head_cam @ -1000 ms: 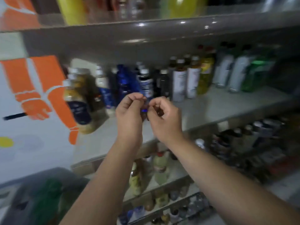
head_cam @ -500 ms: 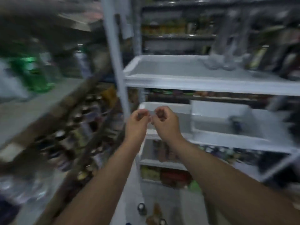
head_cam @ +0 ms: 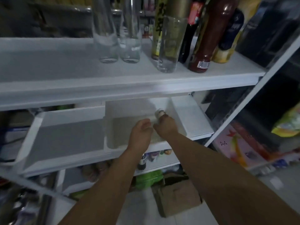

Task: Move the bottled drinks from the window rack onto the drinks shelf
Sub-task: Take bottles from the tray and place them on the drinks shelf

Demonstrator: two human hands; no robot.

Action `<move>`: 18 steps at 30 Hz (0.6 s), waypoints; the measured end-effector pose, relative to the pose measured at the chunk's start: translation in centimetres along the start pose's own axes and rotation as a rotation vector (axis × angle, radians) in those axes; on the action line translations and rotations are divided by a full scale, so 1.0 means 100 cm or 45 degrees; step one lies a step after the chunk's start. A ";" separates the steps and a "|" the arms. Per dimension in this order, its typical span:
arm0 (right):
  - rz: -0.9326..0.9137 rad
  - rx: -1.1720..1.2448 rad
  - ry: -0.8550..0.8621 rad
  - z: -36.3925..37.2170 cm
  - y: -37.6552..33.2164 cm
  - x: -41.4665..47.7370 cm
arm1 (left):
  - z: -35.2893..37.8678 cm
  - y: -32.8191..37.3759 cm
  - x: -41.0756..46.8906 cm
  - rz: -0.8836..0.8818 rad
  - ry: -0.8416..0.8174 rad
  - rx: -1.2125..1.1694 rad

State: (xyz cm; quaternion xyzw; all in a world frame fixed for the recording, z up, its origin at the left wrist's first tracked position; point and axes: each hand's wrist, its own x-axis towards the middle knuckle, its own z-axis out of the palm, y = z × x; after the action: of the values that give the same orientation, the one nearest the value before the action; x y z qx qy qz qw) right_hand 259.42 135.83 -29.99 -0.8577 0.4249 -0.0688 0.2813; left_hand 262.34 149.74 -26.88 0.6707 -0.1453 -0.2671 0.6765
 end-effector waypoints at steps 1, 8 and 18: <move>0.036 -0.194 -0.081 0.004 0.008 0.019 | 0.007 -0.008 0.010 -0.017 -0.017 -0.017; 0.234 -0.761 -0.282 0.049 0.031 0.086 | 0.005 -0.039 0.046 -0.059 0.013 -0.014; 0.159 -0.046 -0.166 0.023 -0.033 0.028 | -0.072 0.004 0.011 -0.036 0.170 0.116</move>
State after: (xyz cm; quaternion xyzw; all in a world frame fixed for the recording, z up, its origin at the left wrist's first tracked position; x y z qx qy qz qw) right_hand 264.21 136.25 -30.46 -0.8371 0.4595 0.0126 0.2965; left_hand 267.32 155.04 -27.12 0.7192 -0.1026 -0.2244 0.6495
